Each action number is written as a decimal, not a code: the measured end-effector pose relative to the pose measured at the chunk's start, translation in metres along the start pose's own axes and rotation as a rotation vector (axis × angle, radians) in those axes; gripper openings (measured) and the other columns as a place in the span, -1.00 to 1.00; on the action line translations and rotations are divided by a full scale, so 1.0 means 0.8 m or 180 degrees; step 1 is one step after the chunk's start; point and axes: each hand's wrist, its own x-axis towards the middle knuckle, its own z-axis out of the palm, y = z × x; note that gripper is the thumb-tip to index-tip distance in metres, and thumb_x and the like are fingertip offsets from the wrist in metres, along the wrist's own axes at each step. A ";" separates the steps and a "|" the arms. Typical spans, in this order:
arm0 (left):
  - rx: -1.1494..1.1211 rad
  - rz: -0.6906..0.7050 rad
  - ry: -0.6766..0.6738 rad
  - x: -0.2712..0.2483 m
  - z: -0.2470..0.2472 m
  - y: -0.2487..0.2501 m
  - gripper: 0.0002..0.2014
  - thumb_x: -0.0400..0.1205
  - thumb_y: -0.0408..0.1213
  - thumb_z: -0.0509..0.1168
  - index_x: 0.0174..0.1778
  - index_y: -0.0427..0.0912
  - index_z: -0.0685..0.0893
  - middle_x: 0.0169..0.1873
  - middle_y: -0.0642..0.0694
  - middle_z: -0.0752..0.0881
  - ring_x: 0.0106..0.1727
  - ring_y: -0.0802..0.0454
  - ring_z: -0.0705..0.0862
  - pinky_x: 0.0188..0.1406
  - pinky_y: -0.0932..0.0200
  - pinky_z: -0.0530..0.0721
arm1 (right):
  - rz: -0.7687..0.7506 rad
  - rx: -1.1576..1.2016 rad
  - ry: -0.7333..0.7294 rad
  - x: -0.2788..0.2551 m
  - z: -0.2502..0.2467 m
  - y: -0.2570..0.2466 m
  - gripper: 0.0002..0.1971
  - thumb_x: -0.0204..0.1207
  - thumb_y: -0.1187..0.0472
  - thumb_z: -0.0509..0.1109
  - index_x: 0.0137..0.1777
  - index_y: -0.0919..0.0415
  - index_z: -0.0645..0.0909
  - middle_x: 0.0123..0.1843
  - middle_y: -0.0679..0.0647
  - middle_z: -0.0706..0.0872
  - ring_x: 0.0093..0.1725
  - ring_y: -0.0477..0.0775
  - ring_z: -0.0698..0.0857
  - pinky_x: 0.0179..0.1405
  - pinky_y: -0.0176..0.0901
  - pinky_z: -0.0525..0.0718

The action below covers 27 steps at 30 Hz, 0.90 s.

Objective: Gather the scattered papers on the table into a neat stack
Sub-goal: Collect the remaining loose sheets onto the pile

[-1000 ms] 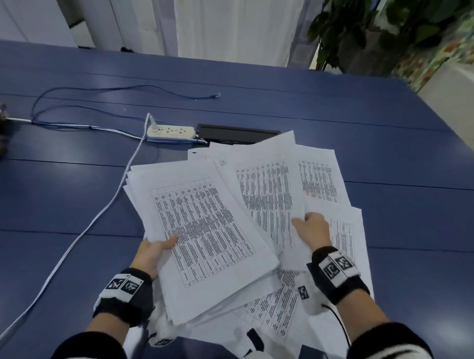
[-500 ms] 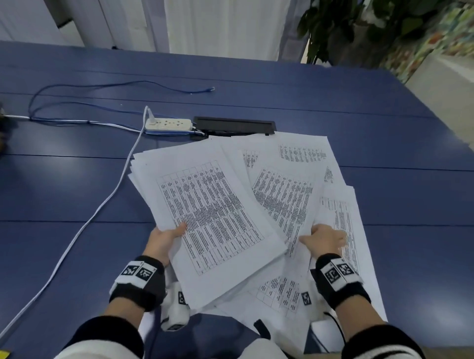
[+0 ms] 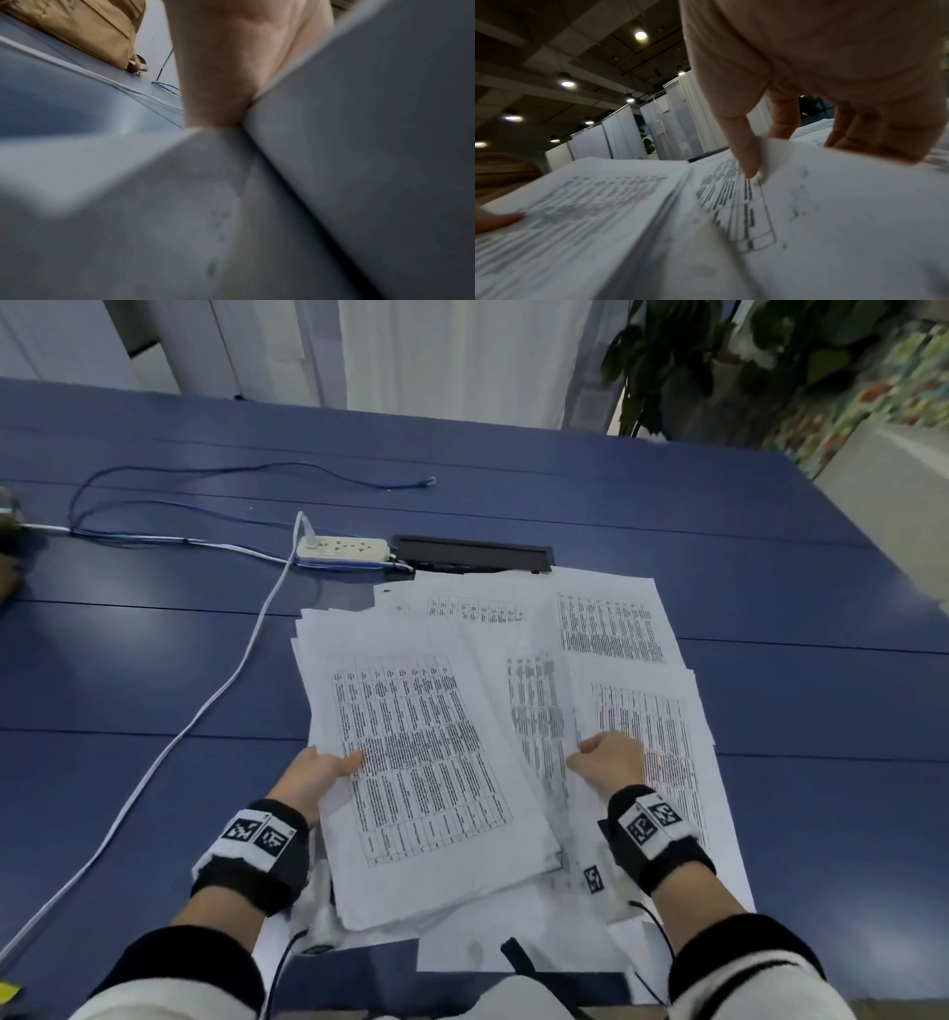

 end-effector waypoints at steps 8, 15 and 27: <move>-0.0108 -0.0029 -0.0337 -0.006 0.000 -0.005 -0.62 0.61 -0.37 0.31 0.36 -0.25 0.49 0.15 -0.09 0.69 0.11 -0.03 0.68 0.02 0.08 0.62 | 0.0069 0.0247 0.0010 0.002 -0.007 -0.004 -0.77 0.49 0.10 0.42 -0.12 0.29 0.73 0.10 0.26 0.73 0.29 0.25 0.59 0.46 0.09 0.46; 0.0235 0.0024 -0.0308 -0.005 0.012 -0.002 -0.42 0.52 -0.26 0.43 0.44 -0.30 0.43 0.34 -0.15 0.61 0.34 -0.10 0.58 0.44 -0.07 0.42 | -0.0322 0.0061 -0.0219 0.003 0.030 -0.008 -0.81 0.45 0.36 0.40 0.05 0.28 0.58 0.27 0.25 0.55 -0.10 0.10 0.62 0.07 -0.11 0.68; 0.0510 -0.0106 -0.0303 0.001 0.035 -0.009 0.07 0.36 -0.04 0.53 0.62 -0.29 0.02 0.61 -0.26 0.21 0.61 -0.21 0.20 0.59 -0.27 0.10 | -0.0211 -0.0017 -0.0067 -0.008 0.025 -0.009 -0.69 0.55 0.38 0.29 0.25 0.53 0.48 0.29 0.41 0.59 0.27 0.33 0.60 0.31 0.08 0.55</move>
